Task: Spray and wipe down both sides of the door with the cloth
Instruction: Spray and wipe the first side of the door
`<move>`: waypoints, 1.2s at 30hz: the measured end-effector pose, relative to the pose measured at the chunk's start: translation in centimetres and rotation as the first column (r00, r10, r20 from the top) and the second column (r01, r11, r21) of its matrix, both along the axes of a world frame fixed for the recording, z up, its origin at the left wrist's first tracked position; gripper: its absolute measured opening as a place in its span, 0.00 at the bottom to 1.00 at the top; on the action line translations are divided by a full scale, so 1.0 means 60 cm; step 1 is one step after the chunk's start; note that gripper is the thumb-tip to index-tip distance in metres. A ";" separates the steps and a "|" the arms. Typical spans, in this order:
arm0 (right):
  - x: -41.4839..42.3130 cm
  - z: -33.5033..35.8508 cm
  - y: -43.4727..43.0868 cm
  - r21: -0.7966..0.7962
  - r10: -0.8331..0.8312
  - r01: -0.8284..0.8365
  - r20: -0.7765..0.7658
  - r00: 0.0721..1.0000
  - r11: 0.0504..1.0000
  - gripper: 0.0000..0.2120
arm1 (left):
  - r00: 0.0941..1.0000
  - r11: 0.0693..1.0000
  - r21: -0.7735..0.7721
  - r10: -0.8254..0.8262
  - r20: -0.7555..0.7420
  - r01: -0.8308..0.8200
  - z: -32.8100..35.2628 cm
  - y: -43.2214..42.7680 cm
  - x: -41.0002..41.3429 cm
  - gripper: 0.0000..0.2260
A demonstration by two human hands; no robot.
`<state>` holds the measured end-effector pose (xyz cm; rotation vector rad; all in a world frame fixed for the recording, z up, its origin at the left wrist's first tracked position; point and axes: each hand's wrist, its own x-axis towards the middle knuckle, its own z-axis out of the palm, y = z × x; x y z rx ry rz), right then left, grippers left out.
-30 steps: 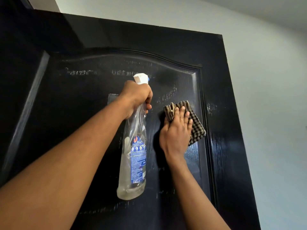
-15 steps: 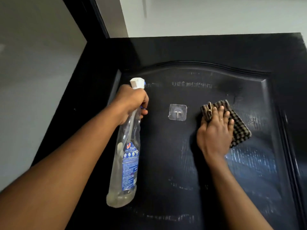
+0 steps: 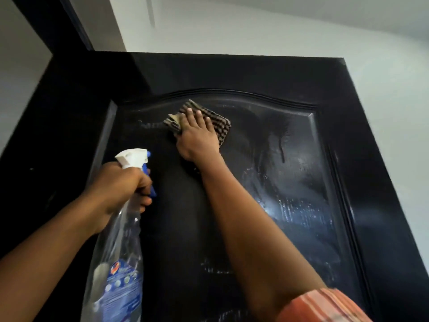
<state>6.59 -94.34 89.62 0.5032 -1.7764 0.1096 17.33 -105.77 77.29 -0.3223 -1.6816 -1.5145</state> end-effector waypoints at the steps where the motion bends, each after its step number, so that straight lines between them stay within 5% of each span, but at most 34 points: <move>1: 0.000 0.002 0.023 -0.022 -0.007 0.007 0.008 1.000 1.000 0.29 | 1.000 1.000 0.000 -0.013 0.002 0.013 -0.002 0.001 -0.003 0.13; 5: -0.009 0.003 0.167 -0.317 -0.064 0.071 0.034 0.997 0.946 0.29 | 0.997 0.998 0.010 -0.068 0.031 0.068 -0.013 0.004 -0.015 0.14; 9: -0.028 -0.027 0.309 -0.691 -0.136 0.154 0.081 0.987 0.706 0.29 | 0.991 0.992 0.037 -0.119 0.065 0.117 -0.030 0.008 -0.025 0.14; 13: -0.027 -0.006 0.288 -0.783 -0.107 0.162 0.123 0.987 0.601 0.29 | 0.988 0.990 0.055 -0.135 0.076 0.131 -0.042 0.004 -0.024 0.14; 16: -0.022 0.031 0.196 -0.655 -0.108 0.135 0.082 0.991 0.743 0.30 | 0.989 0.991 0.059 -0.126 0.071 0.122 -0.055 -0.011 -0.014 0.14; 20: -0.016 0.043 0.025 -0.209 -0.072 0.063 -0.039 0.997 0.976 0.29 | 0.994 0.994 0.068 -0.085 0.074 0.080 -0.069 -0.039 -0.006 0.14; 23: -0.012 0.017 -0.044 0.143 -0.047 0.059 -0.083 0.995 0.988 0.29 | 0.996 0.996 0.069 -0.055 0.072 0.050 -0.073 -0.057 -0.010 0.15; 25: -0.013 0.015 -0.034 0.218 -0.044 0.064 -0.097 0.994 0.974 0.28 | 0.996 0.996 0.077 -0.044 0.077 0.038 -0.074 -0.061 -0.014 0.14; 27: -0.013 0.025 0.005 0.123 -0.039 0.053 -0.112 0.993 0.991 0.28 | 0.996 0.997 0.076 -0.039 0.082 0.033 -0.075 -0.060 -0.018 0.14; 29: -0.016 0.035 0.073 -0.142 -0.058 0.048 -0.071 0.996 0.989 0.29 | 0.996 0.996 0.082 -0.047 0.079 0.041 -0.074 -0.059 -0.021 0.15; 32: -0.025 0.027 0.195 -0.565 -0.109 0.101 0.020 0.994 0.819 0.30 | 0.994 0.993 0.101 -0.070 0.082 0.062 -0.073 -0.066 -0.023 0.15; 36: -0.033 0.027 0.218 -0.702 -0.117 0.140 0.081 0.990 0.698 0.30 | 0.994 0.993 0.101 -0.077 0.081 0.069 -0.078 -0.081 -0.020 0.14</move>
